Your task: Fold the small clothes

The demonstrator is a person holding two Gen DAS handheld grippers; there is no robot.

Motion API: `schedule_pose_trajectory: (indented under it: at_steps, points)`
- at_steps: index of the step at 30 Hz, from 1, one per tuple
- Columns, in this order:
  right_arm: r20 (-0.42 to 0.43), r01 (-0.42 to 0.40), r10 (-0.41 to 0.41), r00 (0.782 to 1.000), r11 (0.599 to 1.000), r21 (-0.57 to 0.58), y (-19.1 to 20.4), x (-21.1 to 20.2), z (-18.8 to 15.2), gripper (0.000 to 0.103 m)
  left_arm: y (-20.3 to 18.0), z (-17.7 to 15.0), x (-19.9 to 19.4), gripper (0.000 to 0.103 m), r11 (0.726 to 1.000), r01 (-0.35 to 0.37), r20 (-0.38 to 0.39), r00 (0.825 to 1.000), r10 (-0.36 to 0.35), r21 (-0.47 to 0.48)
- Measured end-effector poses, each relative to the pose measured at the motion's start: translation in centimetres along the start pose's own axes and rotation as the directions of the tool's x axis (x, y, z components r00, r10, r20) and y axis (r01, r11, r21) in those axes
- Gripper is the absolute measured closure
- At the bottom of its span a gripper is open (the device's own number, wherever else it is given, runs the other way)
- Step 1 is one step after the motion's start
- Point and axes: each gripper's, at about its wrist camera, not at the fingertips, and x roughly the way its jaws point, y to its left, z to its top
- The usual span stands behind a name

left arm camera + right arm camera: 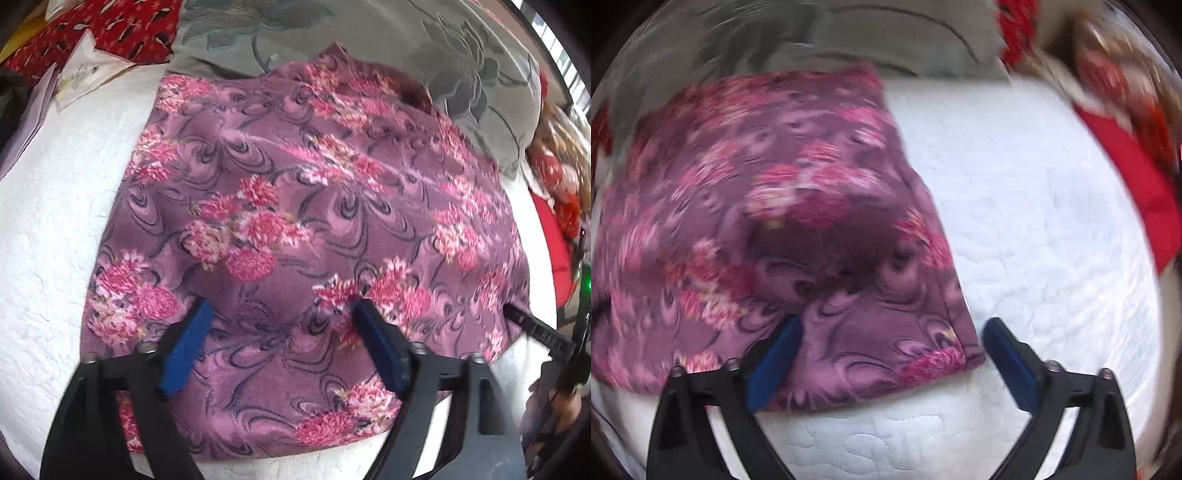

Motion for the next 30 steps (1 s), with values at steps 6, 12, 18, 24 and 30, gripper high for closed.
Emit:
schedule_pose_trajectory:
  at_steps: [6,12,18,24,30]
  points:
    - [0.062,-0.036,0.041,0.997,0.996,-0.080,-0.3,-0.5,-0.7,0.001,-1.3,-0.8,0.5,0.010,0.998,-0.051,0.014,0.999,0.050,0.035]
    - [0.163,-0.067,0.082,0.983,0.993,-0.098,-1.4,-1.1,-2.5,0.000,-2.0,-0.9,0.6,0.006,0.997,-0.071,0.003,0.997,0.071,0.016]
    - [0.174,-0.060,0.082,0.981,0.990,-0.128,-0.7,-1.5,-2.7,0.000,-2.4,-0.7,1.5,0.001,0.997,-0.073,-0.021,0.997,0.073,0.001]
    - [0.231,-0.159,0.157,0.960,0.987,-0.011,-2.8,-3.1,2.0,0.015,-0.5,1.3,-1.3,0.010,0.999,-0.021,0.044,0.999,0.022,-0.025]
    - [0.163,-0.232,0.216,0.963,0.969,0.086,-3.5,0.1,7.1,0.047,3.1,5.0,-0.4,0.010,0.984,-0.057,0.038,0.997,0.065,-0.166]
